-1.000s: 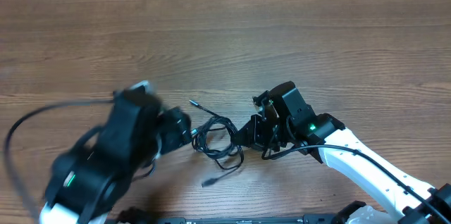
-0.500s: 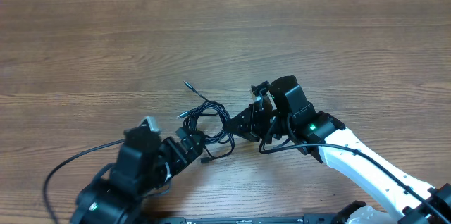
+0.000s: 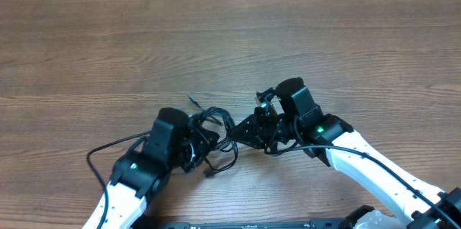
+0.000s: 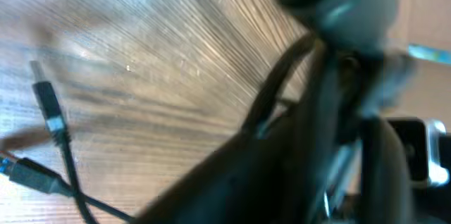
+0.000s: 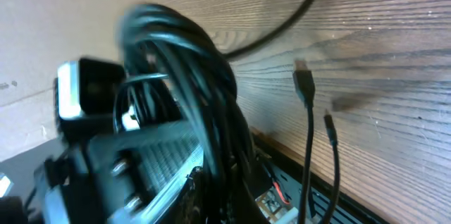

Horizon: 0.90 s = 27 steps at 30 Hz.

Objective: Untangle cables

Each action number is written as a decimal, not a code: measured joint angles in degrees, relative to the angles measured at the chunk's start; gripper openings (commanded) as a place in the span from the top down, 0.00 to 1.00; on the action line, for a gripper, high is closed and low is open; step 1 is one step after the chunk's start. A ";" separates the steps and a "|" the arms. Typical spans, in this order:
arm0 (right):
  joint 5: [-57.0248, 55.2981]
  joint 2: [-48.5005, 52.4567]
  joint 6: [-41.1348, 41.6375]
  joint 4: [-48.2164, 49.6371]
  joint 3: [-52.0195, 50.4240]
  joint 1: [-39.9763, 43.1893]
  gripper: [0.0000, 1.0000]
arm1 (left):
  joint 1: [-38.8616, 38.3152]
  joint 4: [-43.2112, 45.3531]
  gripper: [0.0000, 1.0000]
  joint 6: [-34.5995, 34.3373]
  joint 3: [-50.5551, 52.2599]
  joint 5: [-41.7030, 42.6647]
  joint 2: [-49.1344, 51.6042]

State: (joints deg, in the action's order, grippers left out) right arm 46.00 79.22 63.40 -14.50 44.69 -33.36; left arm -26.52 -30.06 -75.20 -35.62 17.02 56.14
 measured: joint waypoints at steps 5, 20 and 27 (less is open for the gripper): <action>0.28 0.02 -4.11 -1.95 -0.02 0.00 0.96 | 0.07 0.72 0.96 1.86 0.00 0.02 1.79; 3.72 -1.20 -27.06 -15.63 2.43 0.33 0.96 | 0.37 -1.27 0.94 28.33 -5.42 0.92 -0.76; -11.30 -1.68 -25.44 -30.03 1.84 0.00 0.96 | 1.18 -0.72 0.96 27.36 -7.10 0.17 -1.14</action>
State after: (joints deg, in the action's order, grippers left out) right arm 34.70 77.54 37.95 -44.53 46.52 -33.36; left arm -25.34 -30.79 -47.83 -42.72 17.19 55.00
